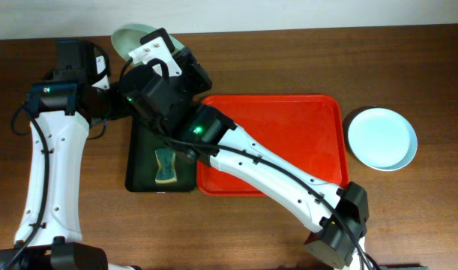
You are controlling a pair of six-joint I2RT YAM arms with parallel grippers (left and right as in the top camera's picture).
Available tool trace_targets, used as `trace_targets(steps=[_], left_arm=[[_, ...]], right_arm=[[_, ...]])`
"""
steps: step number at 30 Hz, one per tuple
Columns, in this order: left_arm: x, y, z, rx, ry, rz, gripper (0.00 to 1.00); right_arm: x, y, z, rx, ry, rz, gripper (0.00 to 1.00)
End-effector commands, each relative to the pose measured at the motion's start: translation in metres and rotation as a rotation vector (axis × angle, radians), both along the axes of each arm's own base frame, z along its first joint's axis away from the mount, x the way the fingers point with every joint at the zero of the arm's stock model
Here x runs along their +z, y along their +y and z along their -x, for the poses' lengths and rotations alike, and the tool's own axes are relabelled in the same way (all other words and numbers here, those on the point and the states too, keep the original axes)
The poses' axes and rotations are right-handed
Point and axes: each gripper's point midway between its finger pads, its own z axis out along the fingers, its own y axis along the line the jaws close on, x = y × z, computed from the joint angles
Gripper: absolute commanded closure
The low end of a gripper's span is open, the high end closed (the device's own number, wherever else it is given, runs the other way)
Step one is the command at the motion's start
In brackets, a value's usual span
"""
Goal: Clean dirty plates on tray and stack at the side
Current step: 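Carry the plate right and set it on the plate stack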
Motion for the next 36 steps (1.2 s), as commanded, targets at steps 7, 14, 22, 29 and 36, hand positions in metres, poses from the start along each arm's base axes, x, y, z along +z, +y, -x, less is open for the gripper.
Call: trace_targets(steps=[7,14,22,29,36], left_arm=[[0.005,0.001,0.000,0.011,-0.012,0.004,0.01],[0.005,0.001,0.000,0.011,-0.013,0.004,0.01],[0.005,0.001,0.000,0.011,-0.013,0.004,0.01],[0.005,0.001,0.000,0.011,-0.013,0.004,0.01],[0.005,0.001,0.000,0.011,-0.013,0.004,0.01]], right_arm=[[0.035,-0.014,0.008,-0.056,-0.071,-0.034,0.96],[0.035,-0.014,0.008,-0.070,-0.080,-0.104,0.96],[0.024,-0.014,0.006,-0.060,-0.045,-0.160,0.96],[-0.034,-0.039,-0.013,-0.096,0.187,-0.415,0.96],[-0.105,-0.089,-0.028,-0.013,0.733,-0.702,0.96]])
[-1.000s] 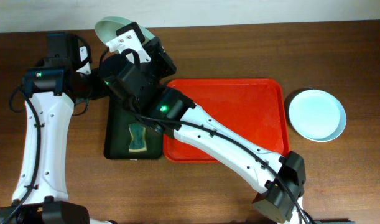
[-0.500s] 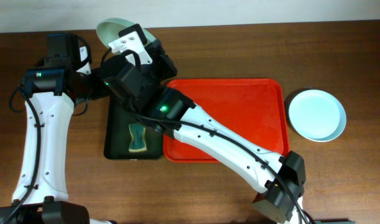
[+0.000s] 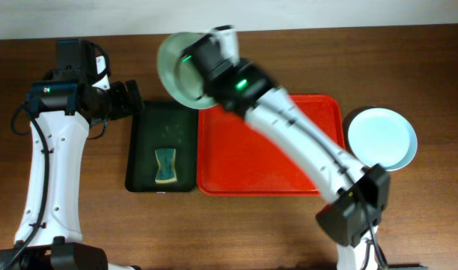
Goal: Clean dirty plates on tray and stack at the side
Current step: 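Carry the plate right and set it on the plate stack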
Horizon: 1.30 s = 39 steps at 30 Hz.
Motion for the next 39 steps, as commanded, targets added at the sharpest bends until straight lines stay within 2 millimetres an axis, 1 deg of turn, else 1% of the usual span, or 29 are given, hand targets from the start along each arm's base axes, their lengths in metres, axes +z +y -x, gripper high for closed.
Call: trace_targets(steps=[1,4,5,6,9,10,11,12,13,15,16,18,20,22,23,27,29,32,34,38,39], left_arm=[[0.005,0.001,0.000,0.011,-0.012,0.004,0.01],[0.005,0.001,0.000,0.011,-0.013,0.004,0.01],[0.005,0.001,0.000,0.011,-0.013,0.004,0.01],[0.005,0.001,0.000,0.011,-0.013,0.004,0.01],[0.005,0.001,0.000,0.011,-0.012,0.004,0.01],[0.005,0.001,0.000,0.011,-0.012,0.004,0.01],[0.005,0.001,0.000,0.011,-0.013,0.004,0.01],[0.005,0.001,0.000,0.011,-0.013,0.004,0.01],[0.005,0.001,0.000,0.011,-0.012,0.004,0.01],[0.005,0.001,0.000,0.011,-0.012,0.004,0.01],[0.005,0.001,0.000,0.011,-0.012,0.004,0.01],[0.005,0.001,0.000,0.011,-0.012,0.004,0.01],[0.005,0.001,0.000,0.011,-0.012,0.004,0.01],[0.005,0.001,0.000,0.011,-0.012,0.004,0.01],[0.005,0.001,0.000,0.011,-0.012,0.004,0.01],[0.005,0.001,0.000,0.011,-0.013,0.004,0.01],[0.005,0.001,0.000,0.011,-0.013,0.004,0.01],[0.005,0.001,0.000,0.011,-0.013,0.004,0.01],[0.005,0.001,0.000,0.011,-0.013,0.004,0.01],[0.005,0.001,0.000,0.011,-0.013,0.004,0.01],[0.005,0.001,0.000,0.011,-0.013,0.004,0.01]], right_arm=[[0.002,-0.019,0.001,0.022,0.181,-0.292,0.96],[-0.009,-0.075,-0.006,-0.081,0.258,-0.311,0.96],[-0.014,-0.101,-0.006,-0.134,0.293,-0.314,0.96],[-0.018,-0.122,-0.007,-0.180,0.314,-0.313,0.96],[-0.026,-0.183,-0.002,-0.317,0.371,-0.310,0.96],[-0.029,-0.207,0.001,-0.371,0.391,-0.312,0.96],[-0.031,-0.228,0.005,-0.420,0.408,-0.315,0.96],[-0.034,-0.257,0.011,-0.486,0.429,-0.321,0.96],[-0.038,-0.292,0.020,-0.563,0.448,-0.320,0.96],[-0.042,-0.322,0.031,-0.631,0.471,-0.329,0.96],[-0.046,-0.346,0.041,-0.689,0.492,-0.338,0.96],[-0.053,-0.374,0.057,-0.759,0.524,-0.341,0.96],[-0.061,-0.395,0.072,-0.820,0.554,-0.334,0.96],[-0.074,-0.417,0.091,-0.892,0.598,-0.304,0.96],[-0.087,-0.431,0.108,-0.942,0.641,-0.283,0.96],[-0.116,-0.448,0.135,-1.013,0.716,-0.302,0.96],[-0.130,-0.454,0.147,-1.043,0.745,-0.313,0.96],[-0.142,-0.458,0.158,-1.066,0.768,-0.323,0.96],[-0.147,-0.459,0.163,-1.075,0.782,-0.328,0.96],[-0.157,-0.456,0.167,-1.072,0.801,-0.328,0.96],[-0.157,-0.455,0.167,-1.071,0.804,-0.332,0.95]])
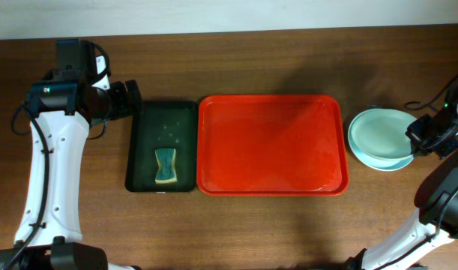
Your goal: Clean dirty plates on tray and stack at the side
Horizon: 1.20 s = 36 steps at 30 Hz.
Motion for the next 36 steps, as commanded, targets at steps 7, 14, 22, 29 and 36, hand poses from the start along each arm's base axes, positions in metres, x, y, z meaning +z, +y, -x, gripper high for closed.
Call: trace_targets(steps=[7,14,22,29,36], left_arm=[[0.005,0.001,0.000,0.011,-0.013,0.004,0.01],[0.005,0.001,0.000,0.011,-0.013,0.004,0.01],[0.005,0.001,0.000,0.011,-0.012,0.004,0.01],[0.005,0.001,0.000,0.011,-0.013,0.004,0.01],[0.005,0.001,0.000,0.011,-0.012,0.004,0.01]], right_arm=[[0.019,0.027,-0.021,0.244,-0.117,-0.117,0.66],[0.028,0.107,-0.052,0.596,-0.142,-0.198,0.58],[0.027,0.191,-0.066,0.833,-0.131,-0.211,0.02],[0.027,0.220,-0.068,0.914,-0.129,-0.214,0.02],[0.027,0.223,-0.068,0.920,-0.129,-0.214,0.02]])
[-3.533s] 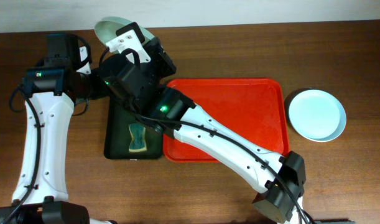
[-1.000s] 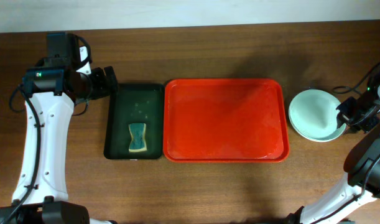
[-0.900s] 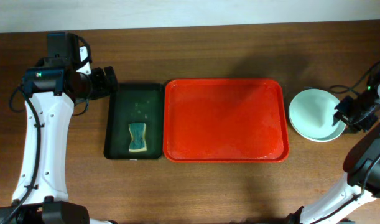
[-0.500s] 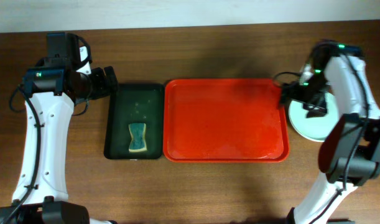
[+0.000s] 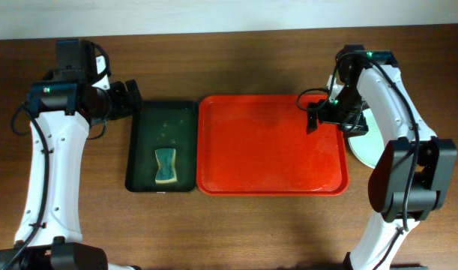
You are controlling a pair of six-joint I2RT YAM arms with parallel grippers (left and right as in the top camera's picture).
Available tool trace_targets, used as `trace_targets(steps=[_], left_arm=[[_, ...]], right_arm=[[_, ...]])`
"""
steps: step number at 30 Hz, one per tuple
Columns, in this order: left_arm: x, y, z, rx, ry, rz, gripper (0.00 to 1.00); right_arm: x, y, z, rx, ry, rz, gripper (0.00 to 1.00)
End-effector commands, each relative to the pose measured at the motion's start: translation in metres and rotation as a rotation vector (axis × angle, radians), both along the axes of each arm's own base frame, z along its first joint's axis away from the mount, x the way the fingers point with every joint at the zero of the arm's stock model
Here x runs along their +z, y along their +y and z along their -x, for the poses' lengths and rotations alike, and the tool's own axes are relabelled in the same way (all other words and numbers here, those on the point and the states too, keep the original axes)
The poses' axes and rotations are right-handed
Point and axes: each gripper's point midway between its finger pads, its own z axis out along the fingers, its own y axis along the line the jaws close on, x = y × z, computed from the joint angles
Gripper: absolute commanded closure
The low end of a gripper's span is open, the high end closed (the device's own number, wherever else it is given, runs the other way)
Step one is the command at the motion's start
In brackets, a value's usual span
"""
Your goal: Clean dirty plates on tray and stack at the side
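Note:
The red tray [image 5: 266,150] lies in the middle of the table with no plate on it. The pale blue-white plates [image 5: 361,145] are stacked on the table just right of it, mostly hidden under my right arm. My right gripper [image 5: 312,118] hangs open and empty over the tray's right part, left of the stack. At the far left corner of the dark green basin [image 5: 142,180], my left gripper [image 5: 133,100] looks open and holds nothing.
A yellow-green sponge [image 5: 166,166] lies in the dark basin, left of the red tray. The table's back edge and a white wall run along the top of the view. Bare wooden tabletop lies in front of both trays.
My right gripper was at the plate stack with the upper plate still tilted on it. Now it is over the right part of the red tray, empty. The left arm has not moved.
My right gripper first held a pale plate at the back beside my left gripper, above the basin. It then held the plate over the red tray's back left corner. Later the plate was at the right-hand stack, and now the gripper is empty over the tray.

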Motion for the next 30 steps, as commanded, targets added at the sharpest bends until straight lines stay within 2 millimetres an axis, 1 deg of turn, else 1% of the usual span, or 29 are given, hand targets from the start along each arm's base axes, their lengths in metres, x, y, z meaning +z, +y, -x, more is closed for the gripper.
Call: trace_targets(steps=[1,20,25,26,28,29,30], left_arm=[[0.005,0.001,0.000,0.011,-0.012,0.004,0.01],[0.005,0.001,0.000,0.011,-0.012,0.004,0.01],[0.005,0.001,0.000,0.011,-0.013,0.004,0.01],[0.005,0.001,0.000,0.011,-0.012,0.004,0.01],[0.005,0.001,0.000,0.011,-0.013,0.004,0.01],[0.005,0.001,0.000,0.011,-0.013,0.004,0.01],[0.005,0.001,0.000,0.011,-0.013,0.004,0.01]], right_arm=[[0.013,0.003,-0.005,0.005,-0.044,-0.005,0.02],[0.013,0.003,-0.005,0.005,-0.044,-0.005,0.02],[0.013,0.005,-0.008,0.005,-0.056,-0.016,0.02],[0.015,0.007,-0.010,0.004,-0.072,-0.028,0.01],[0.033,0.014,-0.021,0.004,-0.160,-0.071,0.02],[0.048,0.018,-0.026,0.006,-0.223,-0.095,0.02],[0.067,0.022,-0.032,0.011,-0.300,-0.118,0.02]])
